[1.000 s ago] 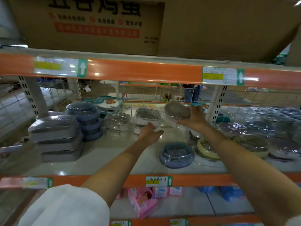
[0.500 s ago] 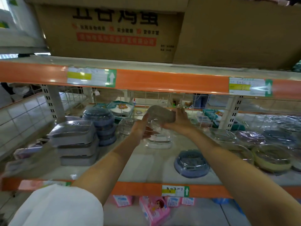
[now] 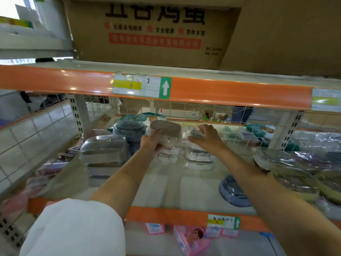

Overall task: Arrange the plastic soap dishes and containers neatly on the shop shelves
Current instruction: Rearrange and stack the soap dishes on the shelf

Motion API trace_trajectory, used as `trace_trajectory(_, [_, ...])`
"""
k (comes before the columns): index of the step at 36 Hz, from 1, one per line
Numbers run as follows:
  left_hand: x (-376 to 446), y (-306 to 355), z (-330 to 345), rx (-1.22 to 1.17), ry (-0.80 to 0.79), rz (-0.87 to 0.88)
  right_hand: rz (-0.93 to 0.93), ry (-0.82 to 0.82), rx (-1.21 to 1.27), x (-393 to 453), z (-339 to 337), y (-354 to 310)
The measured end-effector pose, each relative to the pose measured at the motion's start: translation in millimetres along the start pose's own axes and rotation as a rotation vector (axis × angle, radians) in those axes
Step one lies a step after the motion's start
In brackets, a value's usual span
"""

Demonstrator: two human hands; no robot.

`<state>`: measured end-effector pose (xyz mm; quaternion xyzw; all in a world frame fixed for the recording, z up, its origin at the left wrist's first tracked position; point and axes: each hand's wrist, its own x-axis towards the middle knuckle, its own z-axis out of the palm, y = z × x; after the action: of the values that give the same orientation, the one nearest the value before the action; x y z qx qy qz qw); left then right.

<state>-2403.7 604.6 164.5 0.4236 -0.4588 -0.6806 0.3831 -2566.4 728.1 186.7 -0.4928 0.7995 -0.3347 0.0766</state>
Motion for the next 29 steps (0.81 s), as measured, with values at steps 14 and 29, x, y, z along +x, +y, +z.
trace_trajectory(14, [40.1, -13.1, 12.2, 0.11, -0.022, -0.079, 0.274, 0.094, -0.159, -20.2, -20.2, 52.5])
trace_trajectory(29, [65.1, -32.6, 13.3, 0.082, -0.012, -0.142, 0.314, 0.096, -0.161, -32.9, -20.5, 77.9])
